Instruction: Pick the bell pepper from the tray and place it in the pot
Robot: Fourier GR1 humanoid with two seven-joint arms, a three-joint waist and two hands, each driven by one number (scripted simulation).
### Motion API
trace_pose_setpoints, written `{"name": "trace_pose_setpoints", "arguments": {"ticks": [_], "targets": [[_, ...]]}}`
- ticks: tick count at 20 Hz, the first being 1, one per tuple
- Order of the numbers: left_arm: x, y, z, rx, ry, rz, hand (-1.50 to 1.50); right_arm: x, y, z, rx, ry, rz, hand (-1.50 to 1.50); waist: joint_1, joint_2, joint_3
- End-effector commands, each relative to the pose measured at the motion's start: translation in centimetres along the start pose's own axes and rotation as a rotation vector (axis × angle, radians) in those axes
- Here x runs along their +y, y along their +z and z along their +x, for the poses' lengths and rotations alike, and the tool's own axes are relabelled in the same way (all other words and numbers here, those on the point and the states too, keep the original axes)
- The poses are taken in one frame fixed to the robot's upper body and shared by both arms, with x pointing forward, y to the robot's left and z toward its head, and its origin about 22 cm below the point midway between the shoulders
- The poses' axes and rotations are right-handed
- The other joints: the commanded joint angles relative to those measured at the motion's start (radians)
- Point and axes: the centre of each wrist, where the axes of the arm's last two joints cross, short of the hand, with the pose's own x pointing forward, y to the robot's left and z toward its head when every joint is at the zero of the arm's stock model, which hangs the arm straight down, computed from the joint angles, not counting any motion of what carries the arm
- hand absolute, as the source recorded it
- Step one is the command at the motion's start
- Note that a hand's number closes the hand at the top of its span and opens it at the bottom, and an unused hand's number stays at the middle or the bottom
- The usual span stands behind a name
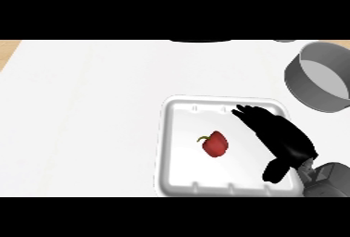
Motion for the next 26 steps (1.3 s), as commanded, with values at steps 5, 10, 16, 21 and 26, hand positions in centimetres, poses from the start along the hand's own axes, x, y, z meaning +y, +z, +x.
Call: {"name": "trace_pose_setpoints", "arguments": {"ticks": [5, 10, 16, 21, 26], "targets": [[1.2, -4.7, 10.0, -0.441, 0.070, 0.102, 0.00, -1.0, -1.8, 3.8, 0.096, 0.080, 0.062, -1.50, -0.014, 0.002, 0.010], [0.9, -4.7, 9.8, -0.433, 0.083, 0.101, 0.00, -0.8, -2.7, 6.4, 0.134, 0.124, 0.106, -1.50, -0.007, 0.001, 0.011], [1.0, -5.2, 9.9, -0.424, 0.095, 0.108, 0.00, 0.3, -3.5, 8.3, 0.166, 0.134, 0.157, -1.50, -0.021, 0.003, 0.012], [1.7, -5.0, 10.6, -0.444, 0.078, 0.115, 0.00, 0.6, -4.5, 9.1, 0.206, 0.136, 0.154, -1.50, -0.023, 0.006, 0.016], [2.0, -5.0, 9.9, -0.434, 0.081, 0.103, 0.00, 0.8, -5.0, 9.5, 0.234, 0.150, 0.167, -1.50, -0.014, 0.003, 0.015]]}}
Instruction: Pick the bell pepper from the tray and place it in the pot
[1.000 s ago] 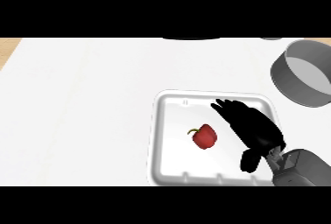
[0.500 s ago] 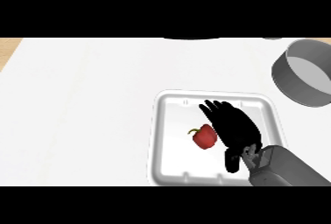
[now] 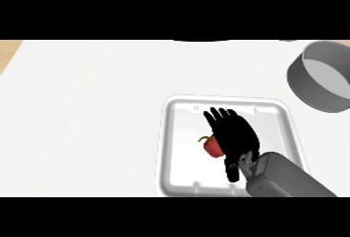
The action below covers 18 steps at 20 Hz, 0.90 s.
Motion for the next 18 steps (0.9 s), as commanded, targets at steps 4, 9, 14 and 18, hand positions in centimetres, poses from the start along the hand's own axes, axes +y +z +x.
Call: {"name": "trace_pose_setpoints", "arguments": {"ticks": [4, 9, 14, 18], "targets": [[1.7, -4.6, 10.3, -0.457, 0.078, 0.132, 0.00, 0.7, -0.9, 0.9, 0.035, 0.019, 0.027, -1.50, -0.028, 0.000, 0.006], [1.8, -4.4, 10.5, -0.456, 0.076, 0.132, 0.00, 1.2, -1.2, 1.5, 0.010, 0.031, 0.048, -1.50, -0.035, 0.000, 0.008], [1.6, -4.2, 10.4, -0.469, 0.067, 0.121, 0.00, 0.4, -1.1, 2.5, -0.052, 0.066, 0.016, 1.50, -0.022, -0.003, 0.009], [1.6, -4.6, 10.2, -0.461, 0.068, 0.128, 0.00, 0.9, -1.6, 2.6, -0.049, 0.068, 0.021, 1.50, -0.029, 0.000, 0.008]]}}
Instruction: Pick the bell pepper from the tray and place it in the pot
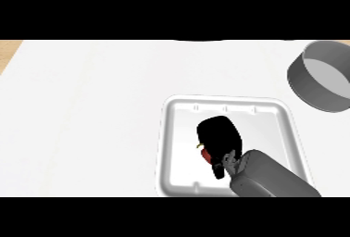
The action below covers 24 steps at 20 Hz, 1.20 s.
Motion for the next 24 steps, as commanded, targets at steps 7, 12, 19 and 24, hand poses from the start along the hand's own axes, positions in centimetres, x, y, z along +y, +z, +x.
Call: {"name": "trace_pose_setpoints", "arguments": {"ticks": [7, 12, 19, 24], "targets": [[1.7, -3.5, 7.4, -0.380, 0.093, 0.144, 0.00, -2.3, -3.0, -8.4, 0.396, -0.471, -0.061, 1.50, -0.081, -0.003, 0.008], [1.7, -3.8, 9.2, -0.449, 0.092, 0.143, 0.00, -3.6, -4.2, -10.2, 0.503, -0.570, -0.079, 1.50, -0.045, 0.008, 0.007], [2.2, -4.3, 8.9, -0.430, 0.075, 0.152, 0.00, -8.9, -2.9, -12.3, 0.663, -0.418, -0.355, 1.50, -0.043, -0.011, 0.001], [1.9, -4.1, 8.5, -0.416, 0.075, 0.139, 0.00, -13.3, -1.1, -12.9, 0.781, -0.314, -0.640, 1.50, -0.049, -0.020, 0.000]]}}
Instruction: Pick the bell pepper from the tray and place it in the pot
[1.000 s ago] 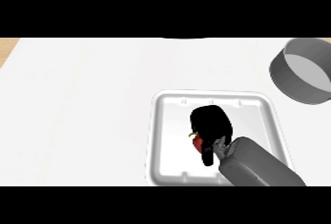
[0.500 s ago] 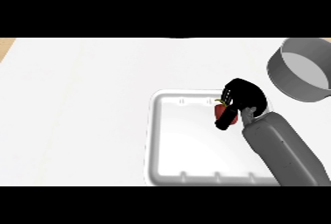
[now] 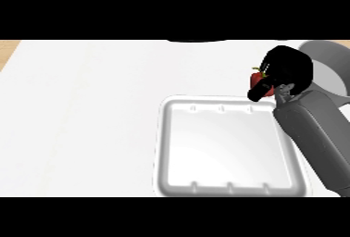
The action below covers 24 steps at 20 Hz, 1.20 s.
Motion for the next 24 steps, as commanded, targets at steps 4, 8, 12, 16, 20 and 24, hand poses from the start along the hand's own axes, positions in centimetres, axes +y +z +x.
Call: {"name": "trace_pose_setpoints", "arguments": {"ticks": [4, 8, 12, 16, 20, 24], "targets": [[1.6, -4.9, 9.3, -0.409, 0.087, 0.127, 0.00, -5.9, -0.7, 0.2, 0.096, -0.065, -0.324, 1.50, -0.030, -0.005, 0.005], [2.0, -4.7, 9.6, -0.426, 0.080, 0.147, 0.00, -7.9, -0.4, 0.4, 0.109, -0.191, -0.387, 1.50, -0.033, -0.006, 0.009], [1.7, -4.8, 9.1, -0.402, 0.093, 0.141, 0.00, -10.1, -1.3, -1.4, 0.124, -0.248, -0.462, 1.50, -0.037, -0.002, 0.009], [1.8, -5.2, 9.3, -0.411, 0.105, 0.143, 0.00, -10.5, -1.8, -2.6, 0.124, -0.274, -0.501, 1.50, -0.043, 0.003, 0.009], [1.5, -4.8, 9.5, -0.436, 0.096, 0.135, 0.00, -11.2, -2.9, -4.3, 0.166, -0.300, -0.522, 1.50, -0.032, 0.004, 0.010], [1.8, -5.0, 9.6, -0.435, 0.095, 0.138, 0.00, -11.0, -4.5, -7.3, 0.181, -0.287, -0.507, 1.50, -0.043, 0.011, 0.012]]}}
